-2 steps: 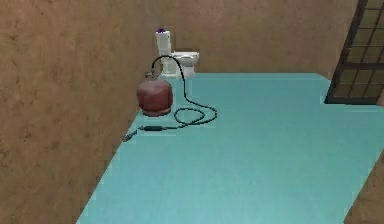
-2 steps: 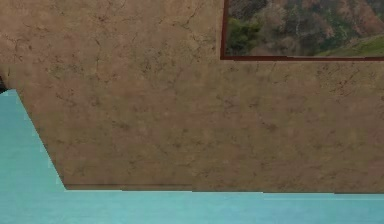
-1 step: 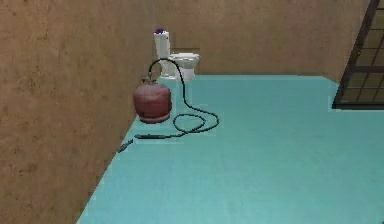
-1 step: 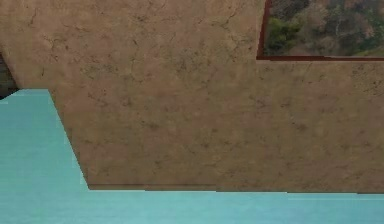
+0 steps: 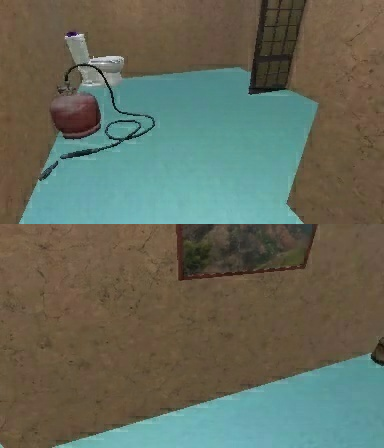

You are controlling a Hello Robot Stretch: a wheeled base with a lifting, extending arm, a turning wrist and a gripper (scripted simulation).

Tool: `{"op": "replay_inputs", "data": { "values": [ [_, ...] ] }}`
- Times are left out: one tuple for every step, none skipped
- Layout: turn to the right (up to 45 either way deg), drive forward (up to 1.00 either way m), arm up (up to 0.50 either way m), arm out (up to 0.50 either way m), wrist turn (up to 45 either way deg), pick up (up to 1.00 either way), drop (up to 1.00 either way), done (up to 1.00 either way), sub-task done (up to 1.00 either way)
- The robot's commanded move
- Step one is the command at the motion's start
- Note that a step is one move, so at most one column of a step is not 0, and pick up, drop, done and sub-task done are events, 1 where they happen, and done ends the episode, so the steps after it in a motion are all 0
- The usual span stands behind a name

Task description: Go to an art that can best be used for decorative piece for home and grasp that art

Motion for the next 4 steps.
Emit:
{"op": "replay_inputs", "data": {
  "values": [
    [0.0,1.00,0.00,0.00,0.0,0.00,0.00,0.00,0.00],
    [3.0,0.00,0.00,0.00,0.0,0.00,0.00,0.00,0.00],
    [0.0,0.25,0.00,0.00,0.0,0.00,0.00,0.00,0.00],
    [6.0,0.00,0.00,0.00,0.0,0.00,0.00,0.00,0.00]
  ]
}}
